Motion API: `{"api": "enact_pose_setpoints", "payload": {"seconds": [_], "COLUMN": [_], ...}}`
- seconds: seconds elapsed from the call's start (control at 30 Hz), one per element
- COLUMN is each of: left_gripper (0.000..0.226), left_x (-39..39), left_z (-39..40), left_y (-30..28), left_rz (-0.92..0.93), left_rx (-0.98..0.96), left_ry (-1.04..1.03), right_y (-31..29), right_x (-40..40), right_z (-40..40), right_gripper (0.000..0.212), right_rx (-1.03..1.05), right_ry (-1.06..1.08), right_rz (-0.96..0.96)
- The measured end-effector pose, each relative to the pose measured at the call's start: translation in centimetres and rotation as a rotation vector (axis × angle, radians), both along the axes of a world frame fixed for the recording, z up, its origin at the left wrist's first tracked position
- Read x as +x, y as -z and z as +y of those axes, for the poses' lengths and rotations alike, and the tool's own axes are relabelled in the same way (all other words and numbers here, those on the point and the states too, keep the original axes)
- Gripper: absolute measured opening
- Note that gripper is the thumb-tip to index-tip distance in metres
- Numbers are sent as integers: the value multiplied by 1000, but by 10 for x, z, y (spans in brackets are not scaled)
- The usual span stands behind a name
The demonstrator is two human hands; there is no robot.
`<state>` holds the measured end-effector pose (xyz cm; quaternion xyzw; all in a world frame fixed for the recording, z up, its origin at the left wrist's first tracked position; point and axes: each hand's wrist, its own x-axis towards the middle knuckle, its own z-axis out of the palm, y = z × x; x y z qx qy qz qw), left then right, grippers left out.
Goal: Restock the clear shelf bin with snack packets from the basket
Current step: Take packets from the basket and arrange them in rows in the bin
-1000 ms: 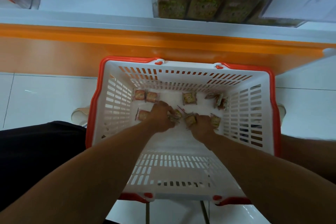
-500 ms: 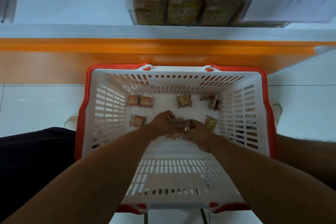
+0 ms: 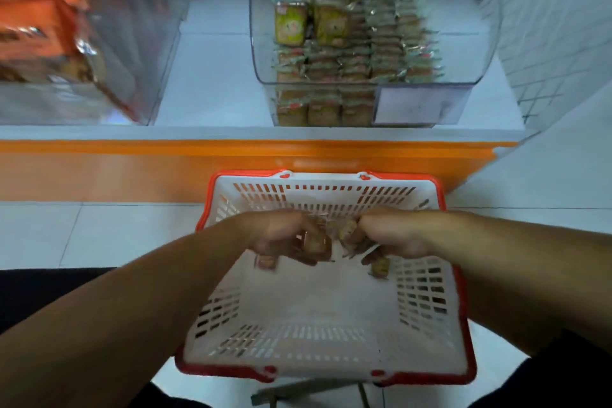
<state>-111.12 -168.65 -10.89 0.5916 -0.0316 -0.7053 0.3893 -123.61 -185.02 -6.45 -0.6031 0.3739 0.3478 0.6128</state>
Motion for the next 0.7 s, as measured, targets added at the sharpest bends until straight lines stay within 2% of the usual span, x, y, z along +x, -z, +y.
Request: {"api": "enact_pose_setpoints", "payload": {"seconds": [0.07, 0.17, 0.27, 0.33, 0.4, 0.5, 0.57, 0.7], "left_gripper": [27, 20, 39, 38, 25, 25, 22, 53], "left_x": [6, 10, 13, 10, 5, -3, -5, -3], "left_z": [-2, -1, 8, 15, 18, 11, 7, 3], "left_y": [-51, -124, -173, -195, -206, -208, -206, -205], "left_rz": [-10, -46, -261, -405, -491, -597, -637, -628], "left_rx": [-30, -140, -337, -430, -506, -545, -561, -529], "left_ry": [74, 111, -35, -147, -266, -363, -380, -391], "right_y": [-44, -105, -158, -182, -196, -203, -203, -199], "right_x": [-6, -11, -16, -19, -18, -10, -7, 0], "right_z": [4, 9, 16, 21, 28, 35, 34, 31], "right_gripper": [28, 30, 27, 24, 25, 30, 41, 49], "right_rx": [-27, -3, 76, 84, 137, 175, 203, 251], "right_ry": [54, 258, 419, 483, 510, 535, 559, 563], "right_rz": [-74, -237, -474, -629, -731, -810, -843, -883]}}
